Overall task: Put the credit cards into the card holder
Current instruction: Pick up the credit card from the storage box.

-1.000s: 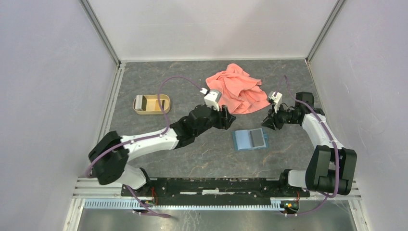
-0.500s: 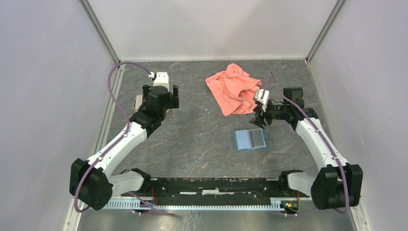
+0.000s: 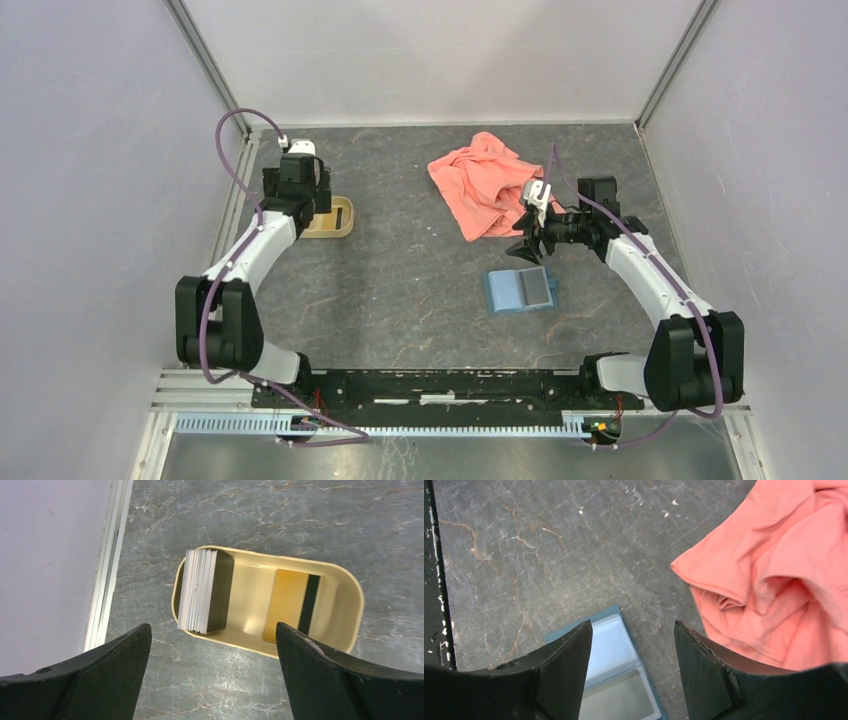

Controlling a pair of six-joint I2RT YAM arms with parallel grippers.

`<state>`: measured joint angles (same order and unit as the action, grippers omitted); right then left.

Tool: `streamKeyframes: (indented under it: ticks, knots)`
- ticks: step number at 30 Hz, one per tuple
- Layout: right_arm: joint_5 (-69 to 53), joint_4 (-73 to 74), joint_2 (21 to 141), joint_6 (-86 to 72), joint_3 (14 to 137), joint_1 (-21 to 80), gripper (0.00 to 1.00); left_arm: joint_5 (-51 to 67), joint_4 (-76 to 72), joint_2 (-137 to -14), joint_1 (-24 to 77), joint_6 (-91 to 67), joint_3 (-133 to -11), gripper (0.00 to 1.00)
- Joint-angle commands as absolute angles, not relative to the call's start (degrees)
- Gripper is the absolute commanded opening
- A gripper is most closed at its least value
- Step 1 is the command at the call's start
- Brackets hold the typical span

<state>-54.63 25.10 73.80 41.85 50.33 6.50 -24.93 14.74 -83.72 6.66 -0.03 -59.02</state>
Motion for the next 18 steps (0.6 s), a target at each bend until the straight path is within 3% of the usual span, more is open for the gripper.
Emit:
streamKeyframes:
  ticks: [1, 18]
  knots:
    - [-55.89, 22.1, 71.64, 41.93, 45.92, 6.59, 0.68, -25.3, 15.55, -88.19, 4.37, 3.82, -64.59, 0.99]
    - [-55.46, 24.65, 73.76, 43.94, 47.02, 6.63, 0.67, -24.39, 15.03, -100.1, -1.53, 3.54, -67.33, 0.82]
